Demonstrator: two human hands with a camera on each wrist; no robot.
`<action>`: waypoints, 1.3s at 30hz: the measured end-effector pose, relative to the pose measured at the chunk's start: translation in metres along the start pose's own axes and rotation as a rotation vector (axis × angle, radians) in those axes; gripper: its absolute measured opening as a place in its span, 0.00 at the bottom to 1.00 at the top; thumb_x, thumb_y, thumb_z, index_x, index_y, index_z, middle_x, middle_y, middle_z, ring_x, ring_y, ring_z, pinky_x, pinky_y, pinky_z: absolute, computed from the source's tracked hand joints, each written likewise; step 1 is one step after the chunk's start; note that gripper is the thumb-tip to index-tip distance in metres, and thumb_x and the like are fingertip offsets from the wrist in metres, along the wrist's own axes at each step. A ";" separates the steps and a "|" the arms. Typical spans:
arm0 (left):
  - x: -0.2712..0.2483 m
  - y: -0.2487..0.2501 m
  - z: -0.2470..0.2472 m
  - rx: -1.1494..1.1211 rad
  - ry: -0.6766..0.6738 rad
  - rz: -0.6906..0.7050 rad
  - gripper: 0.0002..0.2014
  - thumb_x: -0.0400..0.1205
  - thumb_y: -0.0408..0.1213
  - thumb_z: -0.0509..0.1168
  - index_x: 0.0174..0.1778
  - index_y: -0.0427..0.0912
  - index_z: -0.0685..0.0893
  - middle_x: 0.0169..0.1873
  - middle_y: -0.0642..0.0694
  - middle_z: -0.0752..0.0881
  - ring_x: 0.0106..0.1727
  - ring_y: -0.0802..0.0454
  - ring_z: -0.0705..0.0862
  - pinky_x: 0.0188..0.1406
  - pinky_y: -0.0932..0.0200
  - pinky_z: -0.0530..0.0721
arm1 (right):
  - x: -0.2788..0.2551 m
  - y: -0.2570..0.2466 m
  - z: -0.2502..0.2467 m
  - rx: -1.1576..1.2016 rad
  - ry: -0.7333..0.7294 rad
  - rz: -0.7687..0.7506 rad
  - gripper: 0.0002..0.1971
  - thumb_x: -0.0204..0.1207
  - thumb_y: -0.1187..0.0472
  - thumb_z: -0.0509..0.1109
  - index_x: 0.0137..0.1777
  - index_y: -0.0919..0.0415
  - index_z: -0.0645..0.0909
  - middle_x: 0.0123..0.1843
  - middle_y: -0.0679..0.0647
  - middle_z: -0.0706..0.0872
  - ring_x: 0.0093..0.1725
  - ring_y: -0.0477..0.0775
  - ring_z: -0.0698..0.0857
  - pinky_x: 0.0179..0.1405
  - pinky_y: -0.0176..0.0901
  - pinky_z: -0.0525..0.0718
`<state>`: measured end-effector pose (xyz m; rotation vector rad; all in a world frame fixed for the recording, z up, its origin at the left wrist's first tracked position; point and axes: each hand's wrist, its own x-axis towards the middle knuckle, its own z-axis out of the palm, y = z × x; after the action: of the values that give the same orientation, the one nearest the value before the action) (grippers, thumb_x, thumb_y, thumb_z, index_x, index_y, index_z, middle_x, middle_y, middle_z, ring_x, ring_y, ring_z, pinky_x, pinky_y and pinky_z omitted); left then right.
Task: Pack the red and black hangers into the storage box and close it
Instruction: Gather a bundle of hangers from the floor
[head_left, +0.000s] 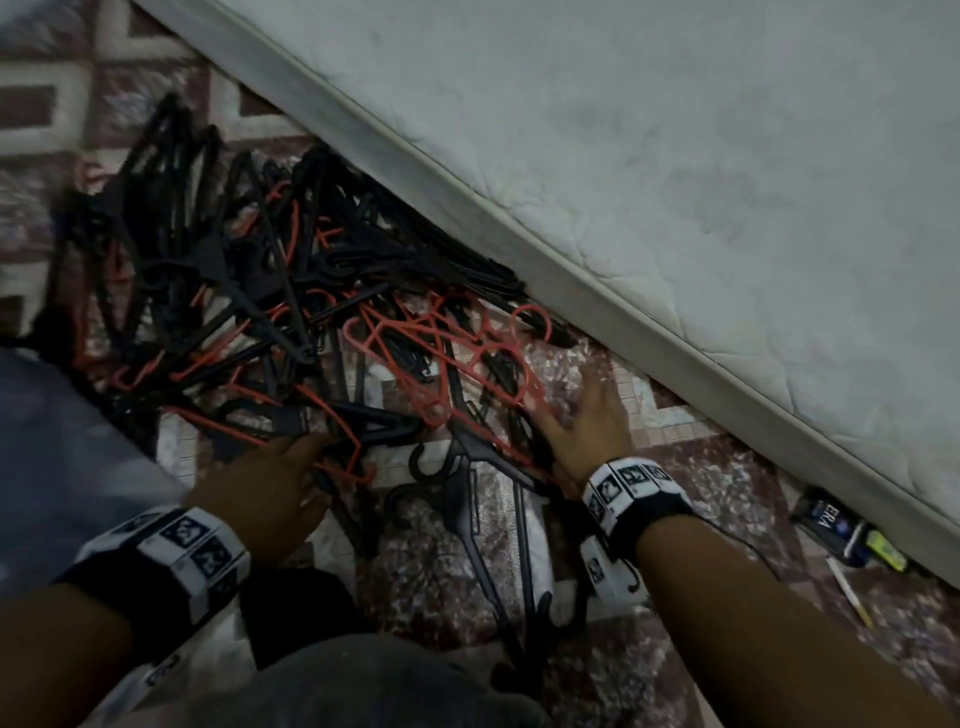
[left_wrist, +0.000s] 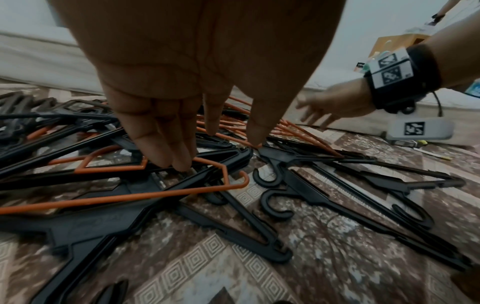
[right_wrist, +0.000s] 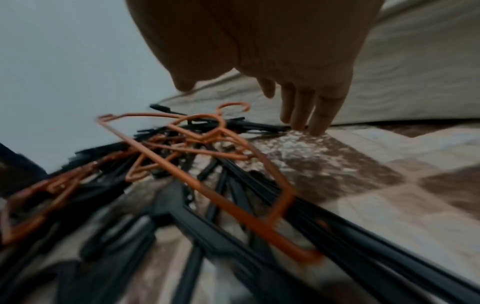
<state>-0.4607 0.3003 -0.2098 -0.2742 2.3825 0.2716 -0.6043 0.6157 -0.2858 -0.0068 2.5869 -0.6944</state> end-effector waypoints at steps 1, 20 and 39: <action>0.000 -0.002 0.001 -0.011 0.005 -0.002 0.34 0.84 0.56 0.58 0.84 0.61 0.51 0.78 0.49 0.68 0.73 0.46 0.75 0.65 0.49 0.80 | -0.005 0.010 0.000 -0.095 -0.014 0.037 0.50 0.71 0.27 0.66 0.85 0.56 0.54 0.84 0.63 0.62 0.81 0.67 0.64 0.78 0.58 0.67; -0.001 -0.012 0.021 0.009 -0.026 -0.065 0.33 0.83 0.55 0.61 0.82 0.53 0.59 0.75 0.46 0.73 0.72 0.45 0.76 0.69 0.51 0.77 | -0.010 0.041 0.024 -0.287 -0.231 0.172 0.40 0.58 0.43 0.83 0.65 0.55 0.69 0.61 0.58 0.80 0.59 0.64 0.83 0.59 0.58 0.86; 0.011 -0.025 0.007 -0.146 -0.007 -0.152 0.29 0.81 0.56 0.59 0.78 0.52 0.66 0.68 0.43 0.78 0.63 0.41 0.82 0.60 0.48 0.83 | -0.058 0.069 -0.054 -0.111 -0.093 0.139 0.38 0.41 0.27 0.73 0.50 0.42 0.67 0.40 0.45 0.80 0.35 0.52 0.80 0.35 0.47 0.77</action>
<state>-0.4576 0.2764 -0.2251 -0.5191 2.3236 0.3747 -0.5679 0.7079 -0.2524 0.1026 2.5056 -0.4887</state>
